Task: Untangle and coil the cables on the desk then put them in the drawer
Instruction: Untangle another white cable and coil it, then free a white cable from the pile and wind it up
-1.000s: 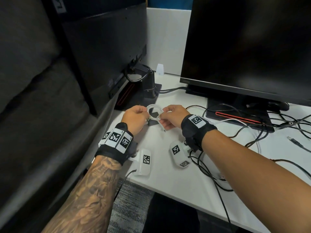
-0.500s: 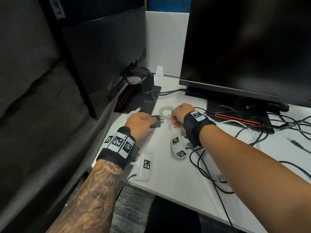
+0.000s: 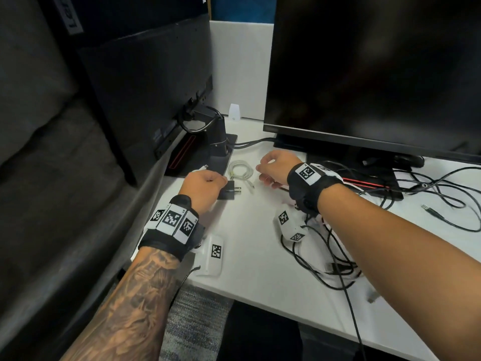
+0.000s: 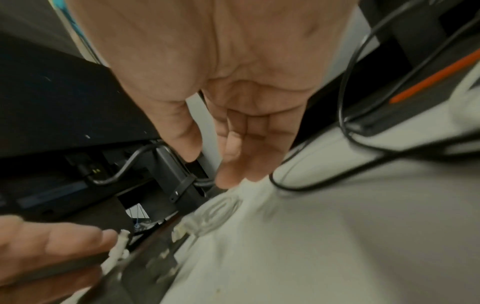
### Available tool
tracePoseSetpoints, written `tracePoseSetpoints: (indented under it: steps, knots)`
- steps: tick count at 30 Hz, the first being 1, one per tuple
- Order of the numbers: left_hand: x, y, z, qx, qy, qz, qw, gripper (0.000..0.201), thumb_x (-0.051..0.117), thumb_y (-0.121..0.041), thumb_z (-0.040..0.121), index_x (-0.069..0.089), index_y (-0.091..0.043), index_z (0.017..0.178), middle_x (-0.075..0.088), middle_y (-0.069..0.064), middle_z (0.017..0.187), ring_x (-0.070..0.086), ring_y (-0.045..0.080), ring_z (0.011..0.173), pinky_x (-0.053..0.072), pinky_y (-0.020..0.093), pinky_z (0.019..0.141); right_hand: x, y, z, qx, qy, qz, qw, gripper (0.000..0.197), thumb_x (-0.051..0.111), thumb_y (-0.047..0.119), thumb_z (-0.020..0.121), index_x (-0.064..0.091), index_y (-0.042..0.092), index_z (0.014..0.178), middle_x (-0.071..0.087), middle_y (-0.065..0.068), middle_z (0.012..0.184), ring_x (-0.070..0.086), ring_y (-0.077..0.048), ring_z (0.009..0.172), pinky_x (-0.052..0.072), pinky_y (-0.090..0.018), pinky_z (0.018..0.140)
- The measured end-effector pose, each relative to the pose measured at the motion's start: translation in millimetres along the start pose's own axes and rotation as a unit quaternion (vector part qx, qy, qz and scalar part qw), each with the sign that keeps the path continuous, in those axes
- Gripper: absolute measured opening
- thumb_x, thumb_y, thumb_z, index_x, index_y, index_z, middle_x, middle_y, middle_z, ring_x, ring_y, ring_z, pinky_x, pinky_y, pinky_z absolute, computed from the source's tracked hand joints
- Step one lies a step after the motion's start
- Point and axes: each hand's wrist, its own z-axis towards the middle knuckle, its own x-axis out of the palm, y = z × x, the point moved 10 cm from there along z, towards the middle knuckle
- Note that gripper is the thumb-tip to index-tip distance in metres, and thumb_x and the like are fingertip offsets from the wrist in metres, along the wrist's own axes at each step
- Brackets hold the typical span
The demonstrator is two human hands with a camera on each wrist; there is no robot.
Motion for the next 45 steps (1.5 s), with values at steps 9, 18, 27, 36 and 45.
tracePoseSetpoints:
  steps: [9,18,27,36,45]
  knots:
    - [45,-52,-17,0.107,0.043,-0.012,0.993,0.017,0.065,-0.012,0.092,0.069,-0.025,0.081,0.069,-0.010,0.093,0.064,0.012,0.084,0.053,0.027,0.085,-95,-26,-88,-0.068,-0.050,-0.090,0.992,0.016,0.061,0.025,0.096,0.072,0.014,0.098,0.075,-0.001,0.088,0.067,-0.011,0.071,0.048,-0.014,0.054]
    - [138,-98,-62,0.178,0.206,0.066,0.960,0.011,0.064,-0.018,0.094,0.074,-0.017,0.091,0.071,-0.009,0.085,0.066,0.004,0.070,0.051,0.022,0.076,-98,-84,-161,-0.084,0.029,-0.230,0.969,0.007,0.072,0.029,0.088,0.075,0.024,0.085,0.070,0.012,0.078,0.061,0.000,0.071,0.047,-0.023,0.069]
    - [176,-104,-83,0.190,0.272,0.053,0.942,0.016,0.063,-0.026,0.097,0.074,-0.014,0.096,0.075,-0.001,0.086,0.067,0.004,0.067,0.043,0.009,0.061,-75,-107,-184,-0.117,0.085,-0.347,0.927,0.006,0.069,0.027,0.089,0.067,0.030,0.084,0.055,0.016,0.095,0.054,-0.009,0.092,0.050,-0.035,0.087]
    - [183,-116,-93,0.206,0.258,-0.003,0.944,0.015,0.058,-0.022,0.099,0.071,-0.015,0.096,0.071,-0.001,0.072,0.069,0.011,0.074,0.051,0.030,0.084,-166,-76,-184,-0.196,-0.171,-0.015,0.965,0.003,0.071,0.018,0.092,0.069,0.017,0.090,0.071,-0.004,0.084,0.066,-0.022,0.080,0.055,-0.026,0.076]
    - [144,-114,-65,0.220,0.134,-0.025,0.966,0.012,0.063,-0.020,0.096,0.074,-0.015,0.095,0.072,0.002,0.082,0.066,0.014,0.083,0.048,0.017,0.083,-209,-46,-208,-0.270,-0.248,0.111,0.923,0.006,0.057,0.011,0.101,0.058,0.016,0.097,0.075,-0.003,0.078,0.065,-0.016,0.070,0.053,-0.026,0.068]
